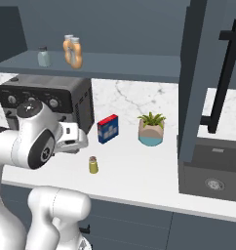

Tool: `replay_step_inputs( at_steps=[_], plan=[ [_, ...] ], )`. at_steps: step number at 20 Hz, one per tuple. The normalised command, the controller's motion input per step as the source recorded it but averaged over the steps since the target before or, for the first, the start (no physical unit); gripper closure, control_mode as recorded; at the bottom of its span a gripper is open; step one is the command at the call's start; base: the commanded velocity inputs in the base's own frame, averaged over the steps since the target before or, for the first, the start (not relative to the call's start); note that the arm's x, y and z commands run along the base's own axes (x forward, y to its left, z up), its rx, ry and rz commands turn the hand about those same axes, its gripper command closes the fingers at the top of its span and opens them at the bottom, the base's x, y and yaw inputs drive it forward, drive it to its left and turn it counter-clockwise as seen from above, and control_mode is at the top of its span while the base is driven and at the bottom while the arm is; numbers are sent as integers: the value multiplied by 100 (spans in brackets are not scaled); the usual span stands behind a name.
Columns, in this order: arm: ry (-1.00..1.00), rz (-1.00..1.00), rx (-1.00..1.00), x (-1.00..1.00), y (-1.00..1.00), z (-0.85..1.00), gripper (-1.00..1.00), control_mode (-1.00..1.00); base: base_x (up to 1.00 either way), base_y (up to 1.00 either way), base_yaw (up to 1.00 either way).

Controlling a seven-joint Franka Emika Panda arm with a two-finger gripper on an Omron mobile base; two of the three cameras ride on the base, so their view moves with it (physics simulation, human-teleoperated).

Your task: Put the shaker and condiment bottle from the counter next to their counterparts in the cabinet.

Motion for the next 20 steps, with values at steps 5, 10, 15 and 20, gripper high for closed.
replay_step_inputs(
  at_steps=[5, 10, 15, 20],
  plan=[
    [0, -5, 0, 13, -2, -4, -100, -100, 0, 0, 0],
    [0, -1, 0, 21, 0, -8, -100, -100, 0, 0, 0],
    [0, 0, 0, 33, 0, -12, -100, -100, 0, 0, 0],
    [0, 0, 0, 36, 0, -13, -100, -100, 0, 0, 0]
  ],
)
